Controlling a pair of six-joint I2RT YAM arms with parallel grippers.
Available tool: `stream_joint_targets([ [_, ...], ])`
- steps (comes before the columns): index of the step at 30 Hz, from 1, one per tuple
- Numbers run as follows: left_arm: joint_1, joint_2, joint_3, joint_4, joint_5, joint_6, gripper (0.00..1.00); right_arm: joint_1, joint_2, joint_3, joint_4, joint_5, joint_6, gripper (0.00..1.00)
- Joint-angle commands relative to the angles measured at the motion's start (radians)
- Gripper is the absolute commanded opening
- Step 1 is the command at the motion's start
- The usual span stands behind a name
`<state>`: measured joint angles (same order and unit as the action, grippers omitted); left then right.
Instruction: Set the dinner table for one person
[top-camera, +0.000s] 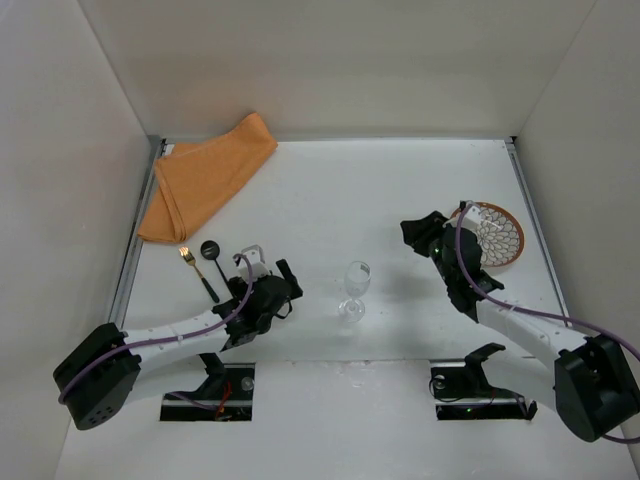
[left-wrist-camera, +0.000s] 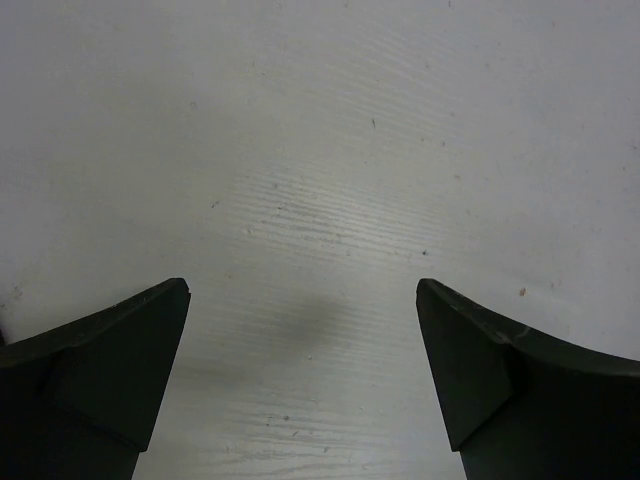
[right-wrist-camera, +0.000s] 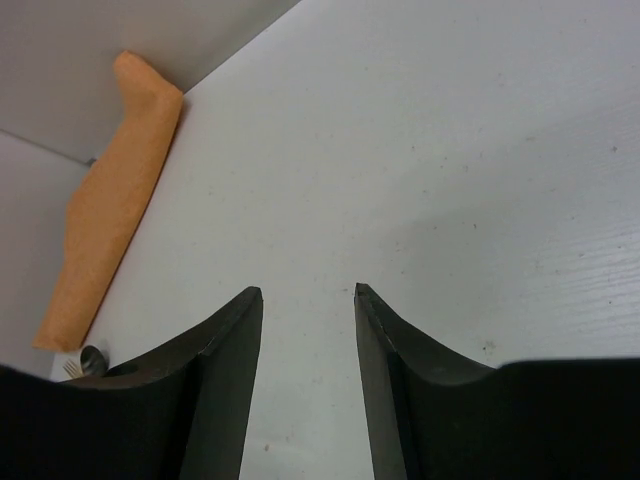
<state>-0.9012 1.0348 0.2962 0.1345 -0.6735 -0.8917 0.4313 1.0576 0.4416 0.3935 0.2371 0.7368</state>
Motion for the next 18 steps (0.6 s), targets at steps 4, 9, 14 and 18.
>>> stream_joint_targets([
  [4,0.047,-0.002,0.052,0.016,-0.047,0.045,1.0,-0.007,-0.03,-0.001,0.056,0.01,-0.016,0.47],
  [9,0.112,0.024,0.09,0.03,-0.038,0.088,1.0,-0.006,-0.019,0.006,0.05,-0.001,-0.016,0.4],
  [14,0.17,0.074,0.165,0.071,-0.044,0.187,1.0,-0.006,-0.019,0.012,0.039,-0.005,-0.016,0.19],
  [18,0.256,0.106,0.213,0.19,-0.002,0.244,1.0,-0.006,-0.012,0.014,0.033,0.008,-0.017,0.11],
])
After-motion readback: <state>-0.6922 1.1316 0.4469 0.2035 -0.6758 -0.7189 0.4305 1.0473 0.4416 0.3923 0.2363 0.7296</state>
